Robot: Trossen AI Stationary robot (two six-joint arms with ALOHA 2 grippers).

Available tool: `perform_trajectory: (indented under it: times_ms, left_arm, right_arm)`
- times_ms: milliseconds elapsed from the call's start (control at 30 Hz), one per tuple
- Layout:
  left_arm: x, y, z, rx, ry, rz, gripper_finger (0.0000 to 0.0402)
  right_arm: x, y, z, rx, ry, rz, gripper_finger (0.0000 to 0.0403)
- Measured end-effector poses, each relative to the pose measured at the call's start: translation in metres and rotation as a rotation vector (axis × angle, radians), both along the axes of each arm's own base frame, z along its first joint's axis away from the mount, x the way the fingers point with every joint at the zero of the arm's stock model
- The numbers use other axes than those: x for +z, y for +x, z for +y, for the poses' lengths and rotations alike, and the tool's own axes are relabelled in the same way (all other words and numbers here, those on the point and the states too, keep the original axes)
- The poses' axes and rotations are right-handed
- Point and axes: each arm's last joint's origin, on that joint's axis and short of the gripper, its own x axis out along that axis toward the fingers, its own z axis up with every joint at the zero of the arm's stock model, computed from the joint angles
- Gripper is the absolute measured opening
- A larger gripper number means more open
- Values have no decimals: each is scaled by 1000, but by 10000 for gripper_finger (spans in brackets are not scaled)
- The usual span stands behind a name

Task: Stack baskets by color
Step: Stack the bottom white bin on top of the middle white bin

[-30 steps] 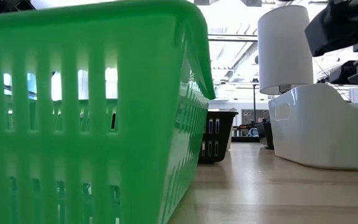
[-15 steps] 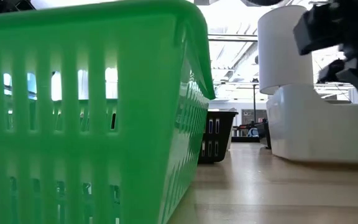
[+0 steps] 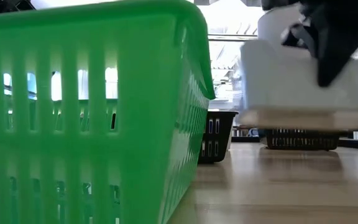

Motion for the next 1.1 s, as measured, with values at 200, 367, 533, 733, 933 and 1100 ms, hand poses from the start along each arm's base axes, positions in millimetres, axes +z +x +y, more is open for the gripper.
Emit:
perform_trajectory:
  times_ms: [200,367,533,733,933,1100]
  left_arm:
    - [0,0,0,0,0,0,177]
    - [0,0,0,0,0,-1,177]
    - [0,0,0,0,0,-1,177]
    - [0,0,0,0,0,0,177]
    - [0,0,0,0,0,0,177]
    - [0,0,0,0,0,-1,177]
  right_arm:
    - [32,12,-10,85,-107,-61,0]
    - [51,25,-24,190,-195,-118,0]
    - [58,37,-43,311,-274,-140,0]
    - [62,57,-69,471,-338,-204,0]
    - [66,71,-92,551,-364,-274,0]
    - [67,77,-109,528,-355,-300,0]
